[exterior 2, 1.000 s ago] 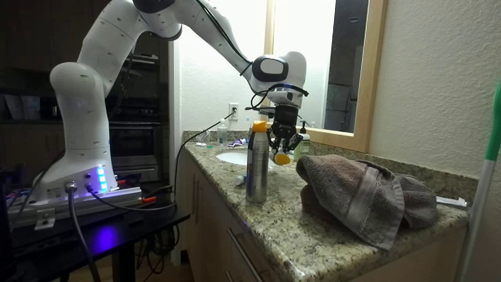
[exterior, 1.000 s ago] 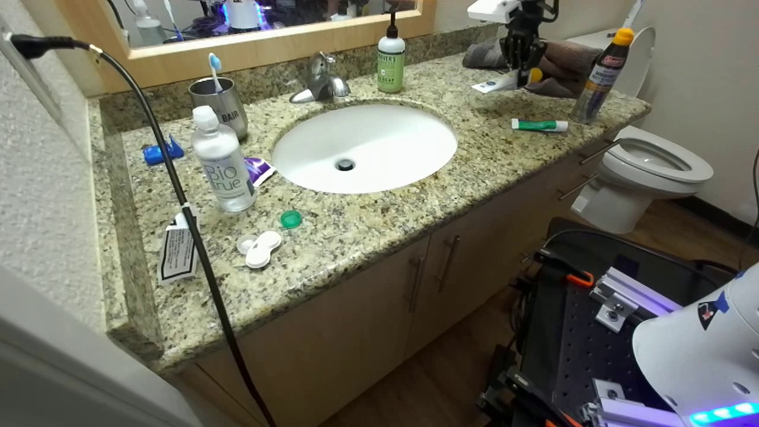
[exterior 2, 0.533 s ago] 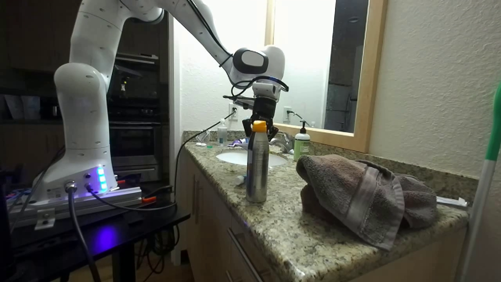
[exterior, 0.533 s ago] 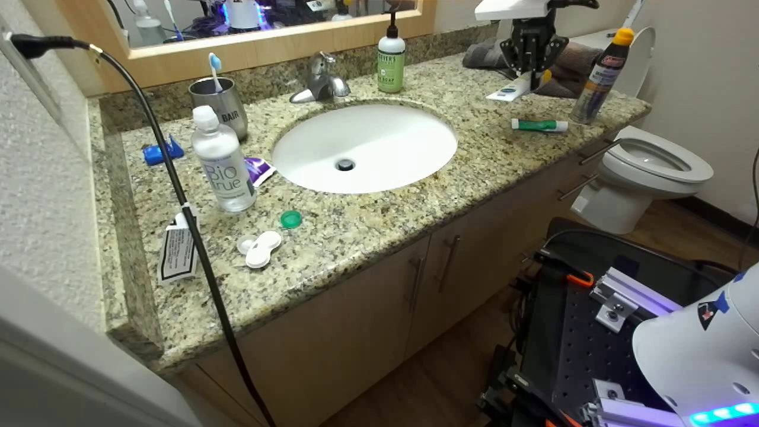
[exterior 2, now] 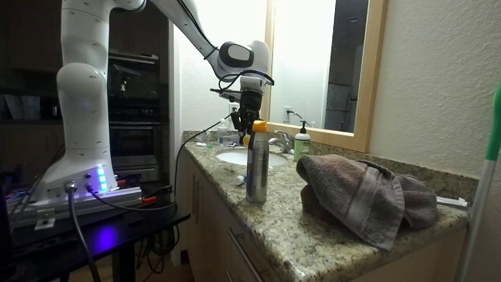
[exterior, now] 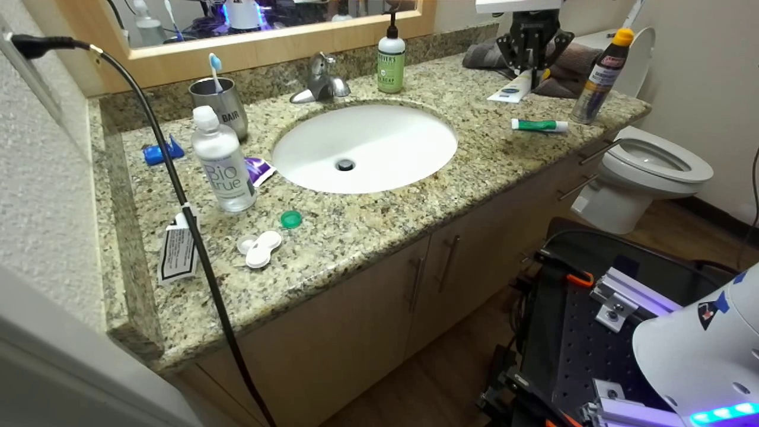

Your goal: Move the tubes forward

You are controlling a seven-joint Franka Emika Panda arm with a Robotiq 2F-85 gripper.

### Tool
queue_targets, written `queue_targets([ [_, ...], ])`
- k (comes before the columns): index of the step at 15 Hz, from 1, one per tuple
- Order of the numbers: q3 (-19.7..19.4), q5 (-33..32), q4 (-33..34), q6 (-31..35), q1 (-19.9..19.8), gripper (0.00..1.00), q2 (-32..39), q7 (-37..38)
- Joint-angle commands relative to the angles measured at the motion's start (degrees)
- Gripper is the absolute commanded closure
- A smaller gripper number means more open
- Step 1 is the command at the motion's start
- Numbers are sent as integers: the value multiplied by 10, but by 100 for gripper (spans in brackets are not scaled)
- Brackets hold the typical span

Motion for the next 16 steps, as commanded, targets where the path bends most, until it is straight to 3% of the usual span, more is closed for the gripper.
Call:
queue_targets([
  [1, 8, -16, -20, 25, -6, 95, 5, 37],
  [5, 0, -52, -95, 84, -10, 95, -12, 114],
  [9, -8, -27, -141, 132, -24, 95, -10, 151],
  [16, -10, 46, -158, 195, -39, 95, 23, 167],
])
